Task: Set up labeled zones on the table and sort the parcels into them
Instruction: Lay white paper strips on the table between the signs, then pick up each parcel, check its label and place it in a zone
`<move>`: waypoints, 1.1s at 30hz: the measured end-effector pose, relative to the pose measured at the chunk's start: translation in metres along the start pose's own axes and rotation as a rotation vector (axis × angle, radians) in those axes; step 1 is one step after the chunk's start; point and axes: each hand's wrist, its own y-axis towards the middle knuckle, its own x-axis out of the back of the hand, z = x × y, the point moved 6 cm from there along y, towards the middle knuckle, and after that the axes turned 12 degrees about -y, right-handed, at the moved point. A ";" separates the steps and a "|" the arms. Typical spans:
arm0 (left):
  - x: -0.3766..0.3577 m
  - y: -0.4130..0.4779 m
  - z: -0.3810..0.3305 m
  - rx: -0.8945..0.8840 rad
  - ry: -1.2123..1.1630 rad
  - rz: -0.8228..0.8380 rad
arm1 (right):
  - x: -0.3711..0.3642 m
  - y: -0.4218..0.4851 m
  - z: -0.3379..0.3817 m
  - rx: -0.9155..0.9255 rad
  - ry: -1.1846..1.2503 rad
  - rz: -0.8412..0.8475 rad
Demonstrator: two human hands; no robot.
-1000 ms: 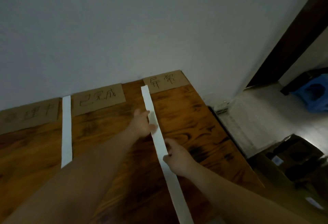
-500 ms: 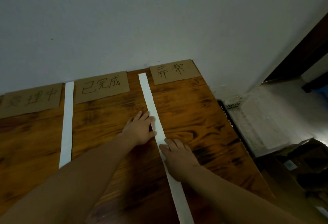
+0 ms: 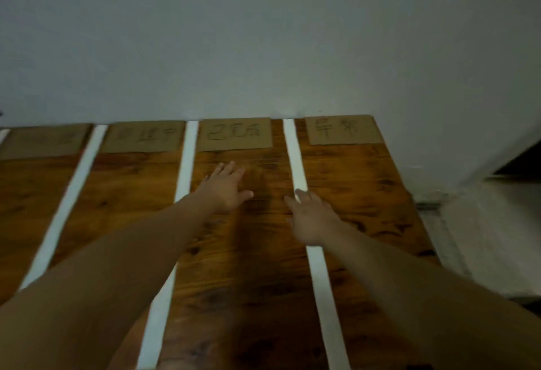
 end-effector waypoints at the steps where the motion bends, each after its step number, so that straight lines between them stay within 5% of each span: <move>1: 0.010 -0.015 0.019 0.016 0.012 -0.010 | 0.016 0.001 0.013 0.024 -0.003 -0.014; 8: 0.089 -0.157 0.172 0.209 -0.030 -0.157 | 0.094 -0.004 0.159 0.160 -0.104 -0.064; 20: 0.159 -0.454 0.447 0.543 -0.146 -0.393 | 0.155 -0.058 0.525 0.429 -0.217 -0.156; 33: 0.245 -0.569 0.671 0.707 -0.365 -0.608 | 0.229 -0.001 0.818 0.704 -0.257 -0.268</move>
